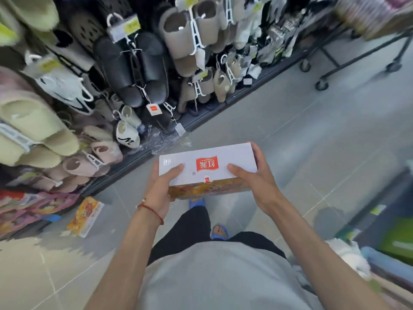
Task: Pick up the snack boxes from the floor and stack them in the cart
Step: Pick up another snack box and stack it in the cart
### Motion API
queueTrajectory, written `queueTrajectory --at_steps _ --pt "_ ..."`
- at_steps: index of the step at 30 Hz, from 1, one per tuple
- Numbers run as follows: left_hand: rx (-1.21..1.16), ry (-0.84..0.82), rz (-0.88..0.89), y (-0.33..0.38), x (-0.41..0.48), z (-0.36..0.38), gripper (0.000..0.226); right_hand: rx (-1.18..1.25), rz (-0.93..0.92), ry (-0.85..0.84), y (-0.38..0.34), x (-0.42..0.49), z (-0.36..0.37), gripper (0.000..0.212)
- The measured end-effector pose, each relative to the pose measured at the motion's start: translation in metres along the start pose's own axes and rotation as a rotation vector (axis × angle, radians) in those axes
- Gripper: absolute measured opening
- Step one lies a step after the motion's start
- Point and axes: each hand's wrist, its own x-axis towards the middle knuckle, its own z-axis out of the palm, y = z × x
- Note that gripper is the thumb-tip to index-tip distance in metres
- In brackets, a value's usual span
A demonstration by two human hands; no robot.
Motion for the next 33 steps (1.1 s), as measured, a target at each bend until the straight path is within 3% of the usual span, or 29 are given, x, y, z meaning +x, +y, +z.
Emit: queueTrajectory --at_steps 5,10,15,20,25,33 --pt "0.108 -0.139 0.002 0.046 0.066 0.055 0.039 0.087 -0.021 0.163 -0.022 0.040 -0.027 0.070" --pt "0.197 -0.292 0.003 0.092 0.117 0.118 0.050 0.171 -0.041 0.363 -0.045 0.072 -0.052 0.074" --pt "0.273 -0.393 -0.022 0.130 0.157 0.187 0.049 0.304 -0.041 0.495 -0.065 0.101 -0.086 0.062" --pt "0.367 -0.466 -0.049 0.150 0.186 0.266 0.045 0.399 -0.034 0.611 -0.085 0.136 -0.137 0.069" --pt "0.449 -0.485 -0.055 0.158 0.216 0.362 0.032 0.432 -0.011 0.655 -0.102 0.177 -0.210 0.071" --pt "0.463 -0.518 -0.028 0.178 0.245 0.524 0.036 0.426 -0.032 0.692 -0.153 0.234 -0.349 0.074"
